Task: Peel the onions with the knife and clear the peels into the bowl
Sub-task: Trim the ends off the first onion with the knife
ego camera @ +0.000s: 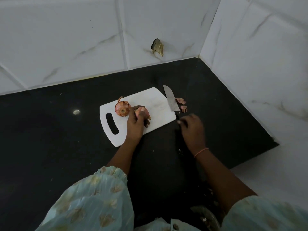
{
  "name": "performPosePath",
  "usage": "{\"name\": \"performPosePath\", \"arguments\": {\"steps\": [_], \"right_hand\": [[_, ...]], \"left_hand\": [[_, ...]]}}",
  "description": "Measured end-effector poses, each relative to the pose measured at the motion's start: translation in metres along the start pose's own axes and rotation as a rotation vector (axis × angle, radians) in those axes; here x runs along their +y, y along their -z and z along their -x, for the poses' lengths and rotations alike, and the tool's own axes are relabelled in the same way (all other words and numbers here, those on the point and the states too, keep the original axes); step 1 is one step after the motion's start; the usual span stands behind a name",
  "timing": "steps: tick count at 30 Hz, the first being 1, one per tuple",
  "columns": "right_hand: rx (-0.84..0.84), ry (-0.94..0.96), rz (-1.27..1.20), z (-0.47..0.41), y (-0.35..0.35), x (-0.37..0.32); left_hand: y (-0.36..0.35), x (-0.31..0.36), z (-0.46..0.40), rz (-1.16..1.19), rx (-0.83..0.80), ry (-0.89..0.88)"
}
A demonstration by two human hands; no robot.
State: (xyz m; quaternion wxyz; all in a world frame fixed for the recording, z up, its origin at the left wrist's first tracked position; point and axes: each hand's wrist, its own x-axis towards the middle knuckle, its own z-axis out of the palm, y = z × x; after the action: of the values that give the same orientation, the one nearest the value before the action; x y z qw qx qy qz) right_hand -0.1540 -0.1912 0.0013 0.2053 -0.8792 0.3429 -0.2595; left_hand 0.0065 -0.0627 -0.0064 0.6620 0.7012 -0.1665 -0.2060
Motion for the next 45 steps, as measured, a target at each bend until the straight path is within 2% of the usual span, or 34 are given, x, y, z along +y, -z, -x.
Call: {"name": "performPosePath", "arguments": {"steps": [2, 4, 10, 13, 17, 21, 27, 31, 34, 38, 41, 45], "right_hand": [[0.087, -0.113, 0.009, -0.021, 0.012, 0.019], [0.064, -0.16, 0.035, -0.041, 0.016, 0.03], [0.062, -0.18, -0.014, -0.07, 0.021, 0.031], [0.01, -0.15, 0.005, -0.074, 0.019, 0.028], [0.067, -0.173, -0.038, -0.065, 0.021, 0.011], [-0.34, -0.291, -0.011, -0.045, 0.005, -0.003], [-0.521, -0.359, 0.156, -0.052, 0.006, -0.007], [-0.469, -0.516, -0.096, -0.064, 0.017, -0.006], [-0.418, -0.654, -0.381, -0.067, 0.02, -0.007], [-0.422, -0.596, -0.54, -0.06, 0.019, -0.022], [-0.383, -0.625, -0.679, -0.057, 0.018, -0.033], [-0.396, -0.581, -0.664, -0.056, 0.008, -0.034]], "left_hand": [[0.0, 0.001, 0.002, -0.028, -0.011, -0.017], [-0.001, 0.002, 0.003, -0.069, -0.026, -0.052], [0.002, 0.0, 0.002, -0.092, -0.059, -0.046], [0.001, 0.0, -0.001, -0.087, -0.049, -0.02], [-0.001, 0.002, 0.0, -0.056, -0.026, 0.005], [-0.004, 0.006, 0.0, -0.007, 0.026, 0.038], [-0.004, 0.011, -0.005, 0.001, -0.052, 0.085], [-0.01, 0.021, -0.006, -0.055, -0.151, 0.146], [-0.012, 0.026, -0.017, -0.088, -0.19, 0.101], [-0.011, 0.02, -0.035, -0.269, -0.229, -0.048], [-0.013, 0.008, -0.043, -0.351, -0.212, -0.112], [-0.013, -0.006, -0.041, -0.405, -0.146, -0.207]]}}
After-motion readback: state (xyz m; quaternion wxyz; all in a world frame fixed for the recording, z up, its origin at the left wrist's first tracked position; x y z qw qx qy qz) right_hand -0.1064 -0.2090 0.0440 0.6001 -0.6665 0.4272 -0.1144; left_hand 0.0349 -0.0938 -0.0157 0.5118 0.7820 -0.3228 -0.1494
